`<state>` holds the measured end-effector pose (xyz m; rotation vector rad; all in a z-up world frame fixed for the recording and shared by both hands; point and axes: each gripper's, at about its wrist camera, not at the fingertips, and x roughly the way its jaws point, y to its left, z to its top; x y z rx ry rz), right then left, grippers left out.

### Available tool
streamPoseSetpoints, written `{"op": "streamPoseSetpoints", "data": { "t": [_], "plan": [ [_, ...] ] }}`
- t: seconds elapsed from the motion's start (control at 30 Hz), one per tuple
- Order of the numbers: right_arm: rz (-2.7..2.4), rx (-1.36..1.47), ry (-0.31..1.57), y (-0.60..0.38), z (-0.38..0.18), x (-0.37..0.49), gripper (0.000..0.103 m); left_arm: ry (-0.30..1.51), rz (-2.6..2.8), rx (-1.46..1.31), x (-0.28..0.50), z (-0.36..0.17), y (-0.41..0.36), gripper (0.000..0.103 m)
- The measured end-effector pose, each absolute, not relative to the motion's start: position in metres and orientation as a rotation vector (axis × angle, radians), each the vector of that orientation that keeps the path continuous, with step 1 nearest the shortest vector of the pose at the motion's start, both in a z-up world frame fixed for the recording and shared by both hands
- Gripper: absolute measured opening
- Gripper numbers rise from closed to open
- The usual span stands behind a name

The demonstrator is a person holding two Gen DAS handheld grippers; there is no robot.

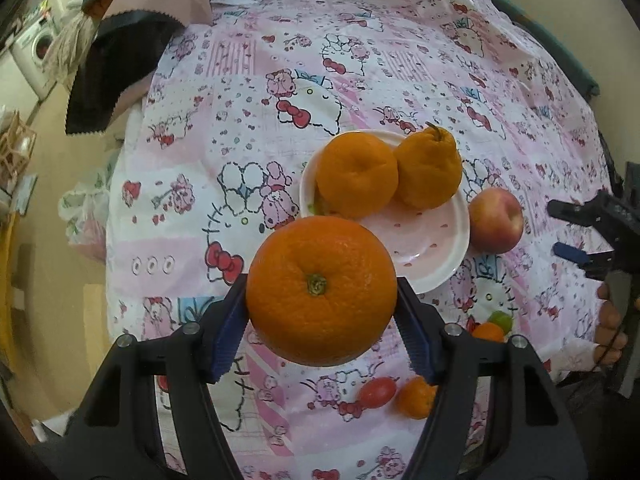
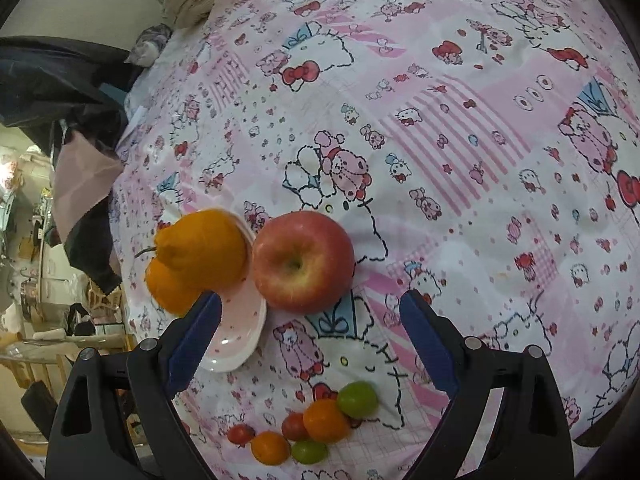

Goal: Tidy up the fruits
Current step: 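Grasp the red apple with the right tool while the left tool holds the orange, then place the orange on the plate with the left tool while the right tool lifts the apple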

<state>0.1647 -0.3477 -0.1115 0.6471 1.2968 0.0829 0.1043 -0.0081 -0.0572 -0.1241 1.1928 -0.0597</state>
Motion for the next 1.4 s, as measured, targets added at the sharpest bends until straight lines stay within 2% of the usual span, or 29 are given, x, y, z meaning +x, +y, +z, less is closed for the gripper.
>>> {"op": "streamPoseSetpoints", "data": {
  "t": [0.43,0.57,0.7,0.8,1.13,1.4],
  "plan": [
    [0.047,0.512,1.422,-0.302,-0.16,0.204,0.093,1.218,-0.073,-0.11,0.106,-0.061,-0.012,0.066],
    [0.082,0.564,1.461,-0.301,-0.176,0.21,0.093,1.212,-0.077,-0.097,0.105,-0.06,-0.013,0.066],
    [0.074,0.524,1.474,-0.295,-0.182,0.212,0.085,1.208,-0.062,-0.09,0.106,-0.062,-0.012,0.066],
    [0.082,0.526,1.463,-0.296,-0.18,0.211,0.085,1.216,-0.056,-0.093,0.105,-0.065,-0.01,0.066],
    [0.056,0.563,1.332,-0.321,-0.137,0.191,0.084,1.202,-0.044,-0.088,0.104,-0.065,-0.008,0.066],
    [0.185,0.611,1.228,-0.322,-0.063,0.155,0.084,1.199,-0.071,-0.107,0.103,-0.059,-0.011,0.066]
  ]
}}
